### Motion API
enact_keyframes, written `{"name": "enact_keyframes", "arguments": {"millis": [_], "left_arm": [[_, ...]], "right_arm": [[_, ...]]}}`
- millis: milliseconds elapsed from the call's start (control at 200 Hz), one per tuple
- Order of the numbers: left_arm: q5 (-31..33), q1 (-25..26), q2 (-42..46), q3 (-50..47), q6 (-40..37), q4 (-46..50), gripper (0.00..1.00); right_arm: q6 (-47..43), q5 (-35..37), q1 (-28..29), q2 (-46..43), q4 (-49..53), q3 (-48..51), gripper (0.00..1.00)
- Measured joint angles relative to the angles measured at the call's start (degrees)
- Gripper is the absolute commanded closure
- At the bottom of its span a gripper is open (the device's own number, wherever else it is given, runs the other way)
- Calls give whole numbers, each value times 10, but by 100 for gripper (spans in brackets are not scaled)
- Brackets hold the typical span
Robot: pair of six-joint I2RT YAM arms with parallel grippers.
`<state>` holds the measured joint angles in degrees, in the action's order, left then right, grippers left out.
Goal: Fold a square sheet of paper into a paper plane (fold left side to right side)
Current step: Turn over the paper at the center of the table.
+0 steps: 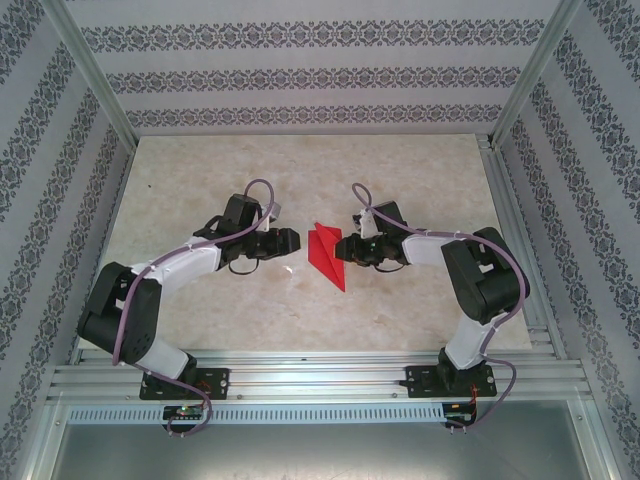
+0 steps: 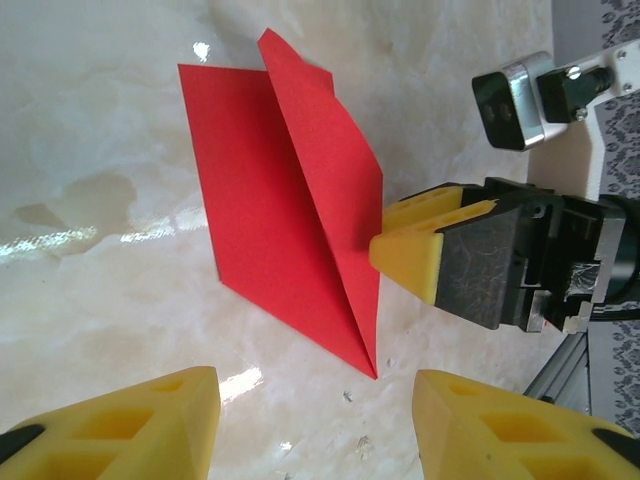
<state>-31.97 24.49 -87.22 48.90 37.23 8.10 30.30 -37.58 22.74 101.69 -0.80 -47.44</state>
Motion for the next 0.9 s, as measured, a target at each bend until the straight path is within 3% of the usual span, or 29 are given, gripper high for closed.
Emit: {"name": "enact_keyframes", "arguments": {"millis": [170, 525, 899], "left_arm": [[-11, 0, -9, -16, 22, -45, 46], [-51, 0, -17, -46, 106, -181, 32], [-64, 4, 27, -76, 194, -326, 42]], "right_arm": [[5, -15, 0, -1, -24, 1, 100], [45, -42, 0, -94, -63, 32, 100], [155, -91, 0, -173, -152, 68, 100]]}}
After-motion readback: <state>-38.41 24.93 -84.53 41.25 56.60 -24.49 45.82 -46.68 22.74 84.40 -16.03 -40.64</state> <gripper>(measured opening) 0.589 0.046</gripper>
